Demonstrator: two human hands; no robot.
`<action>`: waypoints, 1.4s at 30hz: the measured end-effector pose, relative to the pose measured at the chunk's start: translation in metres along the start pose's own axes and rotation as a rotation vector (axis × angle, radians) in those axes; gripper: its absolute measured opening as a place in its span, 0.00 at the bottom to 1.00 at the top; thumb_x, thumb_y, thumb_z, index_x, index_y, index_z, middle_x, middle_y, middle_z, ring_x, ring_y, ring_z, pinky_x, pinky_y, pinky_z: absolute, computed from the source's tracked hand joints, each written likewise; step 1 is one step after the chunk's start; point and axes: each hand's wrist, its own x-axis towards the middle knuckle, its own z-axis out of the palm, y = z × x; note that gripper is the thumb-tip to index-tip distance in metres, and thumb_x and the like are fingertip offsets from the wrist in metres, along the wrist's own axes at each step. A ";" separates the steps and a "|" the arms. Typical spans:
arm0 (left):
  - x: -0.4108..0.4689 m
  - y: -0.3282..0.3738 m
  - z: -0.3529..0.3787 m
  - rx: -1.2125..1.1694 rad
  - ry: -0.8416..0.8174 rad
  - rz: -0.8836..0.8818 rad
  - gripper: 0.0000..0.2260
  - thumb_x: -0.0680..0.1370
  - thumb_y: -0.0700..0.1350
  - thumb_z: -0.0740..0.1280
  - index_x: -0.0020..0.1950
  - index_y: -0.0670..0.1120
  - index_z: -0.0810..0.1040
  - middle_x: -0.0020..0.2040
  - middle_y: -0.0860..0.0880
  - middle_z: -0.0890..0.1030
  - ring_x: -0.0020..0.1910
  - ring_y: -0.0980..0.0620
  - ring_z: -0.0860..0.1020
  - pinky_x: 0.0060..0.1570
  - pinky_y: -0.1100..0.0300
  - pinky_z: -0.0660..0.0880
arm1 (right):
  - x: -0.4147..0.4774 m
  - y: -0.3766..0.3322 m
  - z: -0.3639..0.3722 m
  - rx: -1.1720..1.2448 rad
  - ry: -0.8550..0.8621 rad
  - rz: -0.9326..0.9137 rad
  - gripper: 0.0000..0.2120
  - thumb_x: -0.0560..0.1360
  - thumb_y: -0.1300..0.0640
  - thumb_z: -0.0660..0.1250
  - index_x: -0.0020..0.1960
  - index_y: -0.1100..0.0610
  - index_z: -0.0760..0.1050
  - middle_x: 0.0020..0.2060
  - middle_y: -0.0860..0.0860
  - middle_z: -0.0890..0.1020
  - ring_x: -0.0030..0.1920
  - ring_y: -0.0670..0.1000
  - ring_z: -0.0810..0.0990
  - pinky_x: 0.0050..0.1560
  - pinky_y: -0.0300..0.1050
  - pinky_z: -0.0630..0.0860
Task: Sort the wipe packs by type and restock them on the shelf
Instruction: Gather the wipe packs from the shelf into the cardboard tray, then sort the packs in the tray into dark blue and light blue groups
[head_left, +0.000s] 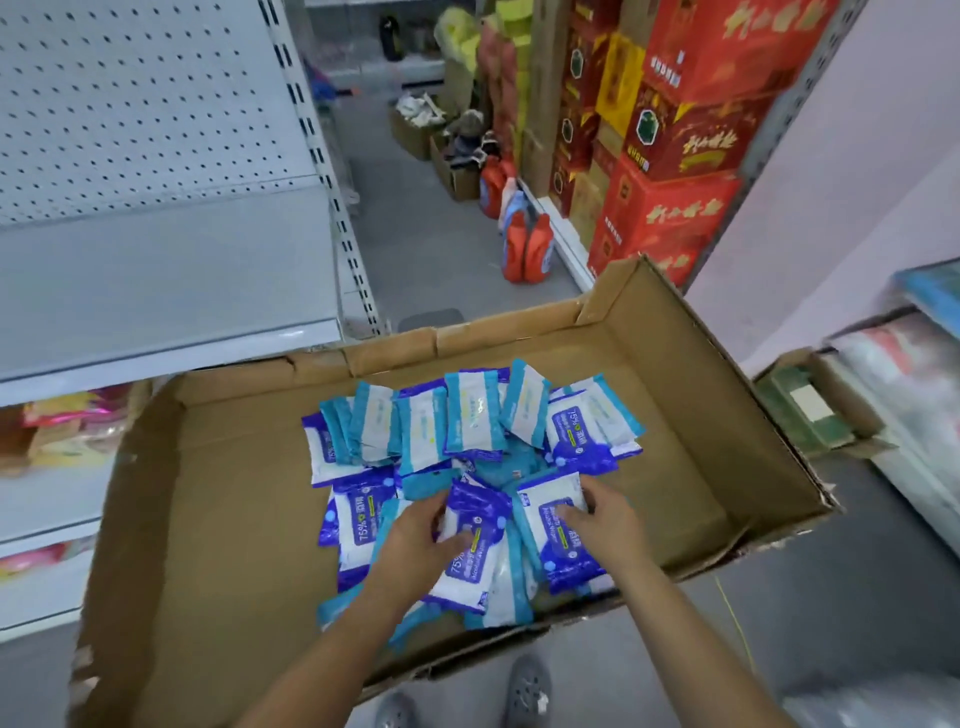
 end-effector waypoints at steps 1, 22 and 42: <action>-0.001 0.003 0.001 -0.018 0.031 -0.022 0.14 0.73 0.51 0.75 0.58 0.54 0.79 0.44 0.55 0.82 0.42 0.62 0.78 0.44 0.66 0.75 | 0.004 0.001 -0.003 -0.052 0.001 -0.010 0.11 0.74 0.58 0.73 0.56 0.54 0.78 0.46 0.48 0.82 0.46 0.51 0.80 0.44 0.42 0.72; 0.001 -0.070 -0.192 -0.239 0.155 0.052 0.18 0.80 0.36 0.68 0.59 0.59 0.79 0.48 0.57 0.86 0.45 0.56 0.83 0.47 0.61 0.78 | 0.017 -0.184 0.080 0.371 -0.168 -0.011 0.16 0.76 0.66 0.57 0.55 0.51 0.76 0.40 0.50 0.84 0.35 0.49 0.82 0.37 0.43 0.78; 0.011 -0.144 -0.270 0.252 0.206 -0.302 0.14 0.80 0.50 0.67 0.65 0.50 0.75 0.63 0.52 0.80 0.61 0.53 0.78 0.49 0.59 0.76 | 0.057 -0.252 0.284 -0.072 -0.696 -0.071 0.17 0.78 0.65 0.64 0.62 0.49 0.73 0.53 0.51 0.83 0.50 0.53 0.85 0.54 0.52 0.82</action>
